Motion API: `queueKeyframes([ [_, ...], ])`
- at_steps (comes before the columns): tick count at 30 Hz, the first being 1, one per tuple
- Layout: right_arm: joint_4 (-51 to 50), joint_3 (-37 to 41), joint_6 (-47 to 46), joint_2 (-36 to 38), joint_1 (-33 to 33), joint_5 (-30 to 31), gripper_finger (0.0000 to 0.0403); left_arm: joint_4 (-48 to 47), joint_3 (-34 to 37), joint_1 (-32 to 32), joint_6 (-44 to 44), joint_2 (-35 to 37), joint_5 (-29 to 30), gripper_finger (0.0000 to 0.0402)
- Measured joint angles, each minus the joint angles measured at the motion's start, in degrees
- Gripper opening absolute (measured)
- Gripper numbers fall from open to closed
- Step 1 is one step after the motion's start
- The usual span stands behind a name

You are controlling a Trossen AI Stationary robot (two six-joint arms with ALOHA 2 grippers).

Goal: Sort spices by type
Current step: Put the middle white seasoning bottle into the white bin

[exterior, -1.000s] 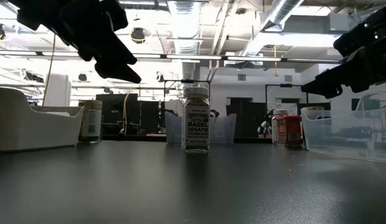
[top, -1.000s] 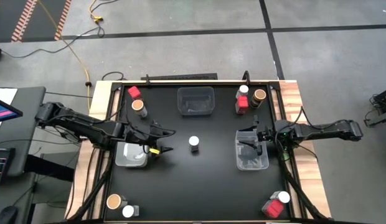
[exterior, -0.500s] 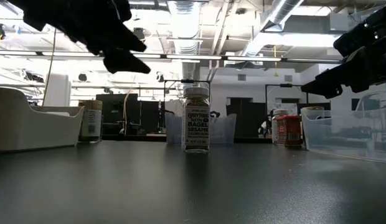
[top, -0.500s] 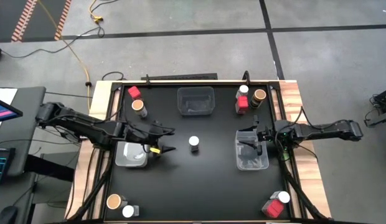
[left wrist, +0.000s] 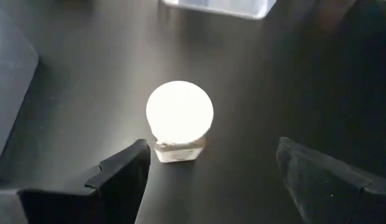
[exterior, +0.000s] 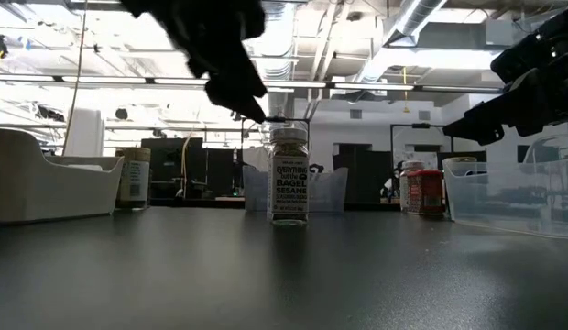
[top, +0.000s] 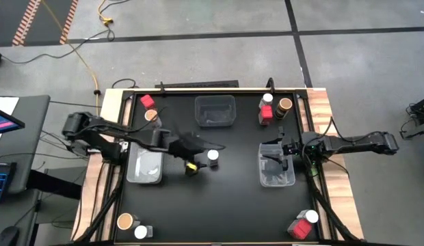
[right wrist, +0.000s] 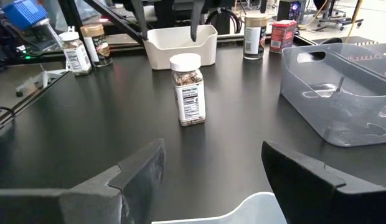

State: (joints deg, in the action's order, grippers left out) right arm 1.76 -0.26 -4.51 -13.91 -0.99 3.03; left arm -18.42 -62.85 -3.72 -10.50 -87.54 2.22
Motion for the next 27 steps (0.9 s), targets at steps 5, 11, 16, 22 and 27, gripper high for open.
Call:
queueKeyframes([
  [5,0.00,0.01,0.00,0.00,0.00,-0.01,0.0295,-12.85,-13.62,2.53,2.77,-7.36,-3.60,0.0333],
  [11,0.00,0.01,0.00,0.00,-0.01,0.01,0.0295,-27.02,-28.64,3.28,6.19,-16.92,-4.96,0.0333],
  [16,0.00,0.00,-0.01,0.00,0.01,0.01,0.0295,-33.95,-35.29,3.31,7.86,-23.88,-4.92,0.0333],
  [22,0.00,0.00,0.00,0.00,0.00,-0.01,0.0295,-34.95,-36.47,3.31,7.87,-27.07,-4.85,0.0333],
  [27,0.00,-0.01,0.00,0.00,0.01,0.01,0.0295,-34.40,-36.47,3.40,7.85,-26.92,-2.87,0.0333],
])
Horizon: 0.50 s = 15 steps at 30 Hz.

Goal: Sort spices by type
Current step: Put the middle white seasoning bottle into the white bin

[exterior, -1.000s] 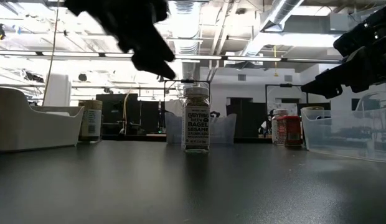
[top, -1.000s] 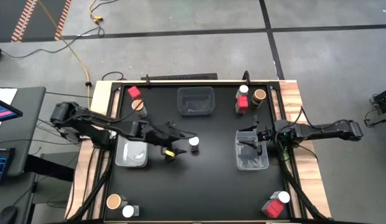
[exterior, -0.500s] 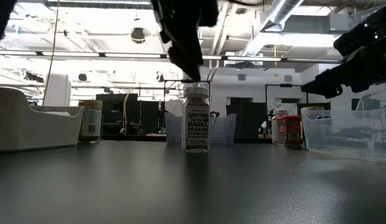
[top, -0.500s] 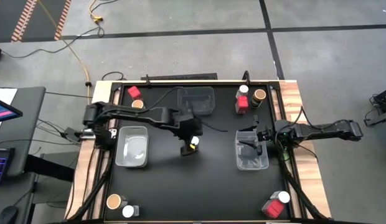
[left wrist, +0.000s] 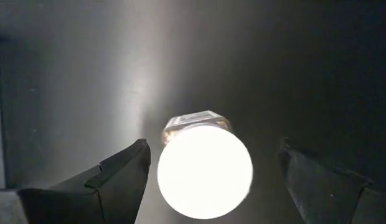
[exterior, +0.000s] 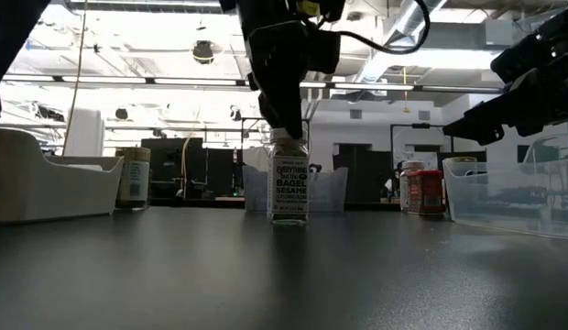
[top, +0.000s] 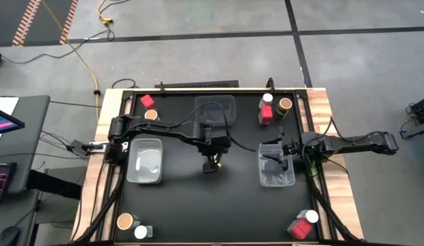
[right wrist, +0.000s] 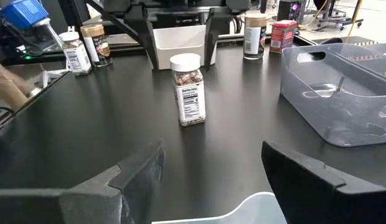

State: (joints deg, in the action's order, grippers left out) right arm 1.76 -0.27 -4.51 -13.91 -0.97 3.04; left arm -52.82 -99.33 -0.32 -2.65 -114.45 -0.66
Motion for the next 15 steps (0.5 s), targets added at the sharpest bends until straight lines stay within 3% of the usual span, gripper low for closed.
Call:
queueKeyframes([
  [15,-0.01,0.01,-0.01,0.02,-0.02,0.01,0.0295,0.06,1.18,0.59,0.43,-2.46,-0.62,0.0333],
])
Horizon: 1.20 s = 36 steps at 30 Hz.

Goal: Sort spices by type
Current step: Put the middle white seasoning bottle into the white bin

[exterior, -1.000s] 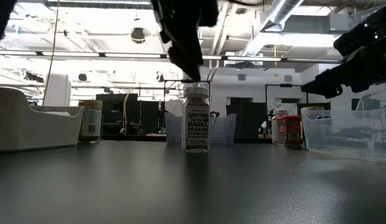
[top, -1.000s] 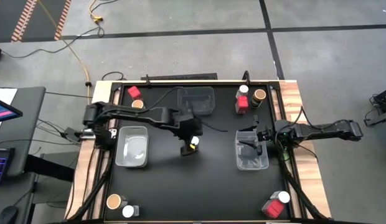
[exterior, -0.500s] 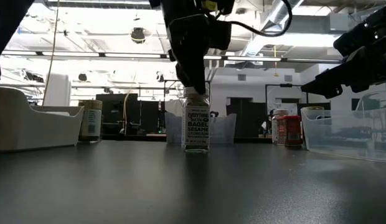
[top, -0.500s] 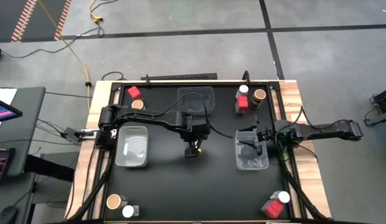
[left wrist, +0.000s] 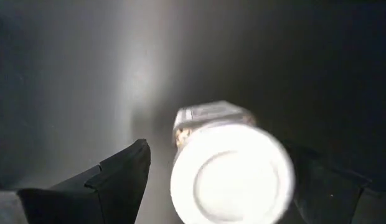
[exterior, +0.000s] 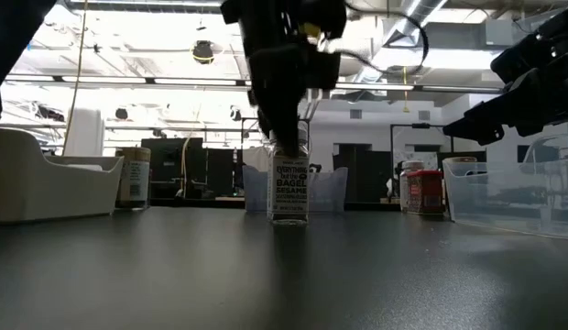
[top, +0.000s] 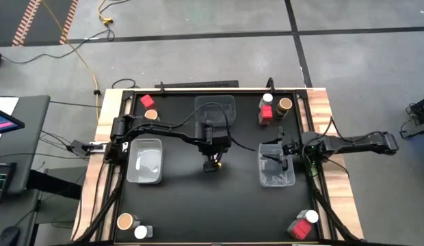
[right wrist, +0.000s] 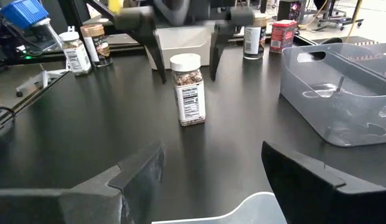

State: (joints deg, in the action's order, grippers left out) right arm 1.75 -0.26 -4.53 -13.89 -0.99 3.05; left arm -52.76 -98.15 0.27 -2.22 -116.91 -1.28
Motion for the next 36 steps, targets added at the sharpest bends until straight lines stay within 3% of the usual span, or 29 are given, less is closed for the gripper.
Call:
queueKeyframes([
  [13,0.05,0.01,-0.01,0.04,0.02,-0.02,0.0295,0.31,0.04,-0.20,-0.81,-1.55,-0.13,0.0295],
  [25,0.03,-0.01,-0.01,0.04,0.02,-0.02,0.0295,0.75,0.04,-0.20,-0.81,-1.54,-0.02,0.0286],
  [36,0.03,0.01,-0.01,0.04,0.00,-0.02,0.0295,0.61,0.04,-0.20,-1.24,-1.54,0.08,0.0211],
])
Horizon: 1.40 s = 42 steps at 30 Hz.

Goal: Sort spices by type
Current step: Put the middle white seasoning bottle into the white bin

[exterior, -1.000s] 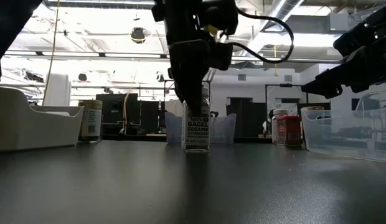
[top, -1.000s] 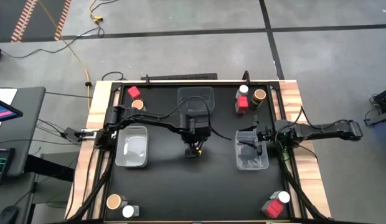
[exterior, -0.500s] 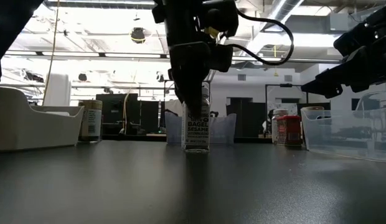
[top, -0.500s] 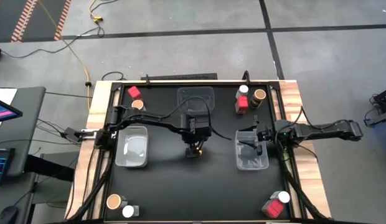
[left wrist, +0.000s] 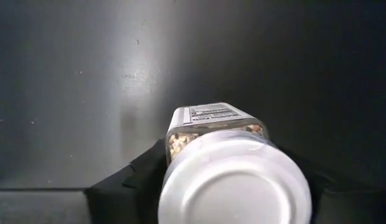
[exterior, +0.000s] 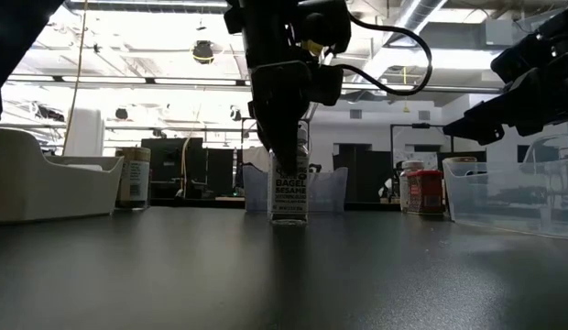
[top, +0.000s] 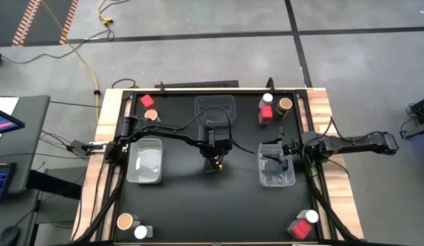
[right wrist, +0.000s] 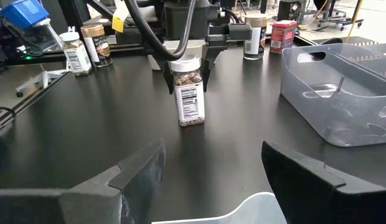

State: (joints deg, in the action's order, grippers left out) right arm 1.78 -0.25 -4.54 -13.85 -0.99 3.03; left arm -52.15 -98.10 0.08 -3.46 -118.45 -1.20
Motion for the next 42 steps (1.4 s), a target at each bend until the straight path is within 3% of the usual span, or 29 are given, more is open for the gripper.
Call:
queueKeyframes([
  [3,0.00,0.00,0.00,0.00,0.02,0.00,0.0295,-0.80,-0.16,0.00,0.70,0.02,0.03,0.0193],
  [16,0.00,0.00,0.00,-0.02,0.01,0.00,0.0295,-12.69,-8.01,-0.17,-0.83,0.03,0.46,0.0201],
  [24,0.02,-0.01,0.01,-0.02,0.00,0.00,0.0295,-18.85,-10.04,-1.35,0.56,6.06,3.98,0.0195],
  [28,0.02,-0.02,0.01,-0.02,0.01,0.01,0.0295,-20.18,-7.79,-2.76,0.39,12.80,9.21,0.0195],
  [33,0.02,0.00,0.02,-0.02,0.00,0.00,0.0295,-24.89,-2.91,-3.62,-0.87,21.93,9.43,0.0195],
  [42,0.02,0.00,0.00,-0.02,0.01,0.02,0.0295,-26.66,17.28,-2.22,-1.76,43.69,9.69,0.0195],
])
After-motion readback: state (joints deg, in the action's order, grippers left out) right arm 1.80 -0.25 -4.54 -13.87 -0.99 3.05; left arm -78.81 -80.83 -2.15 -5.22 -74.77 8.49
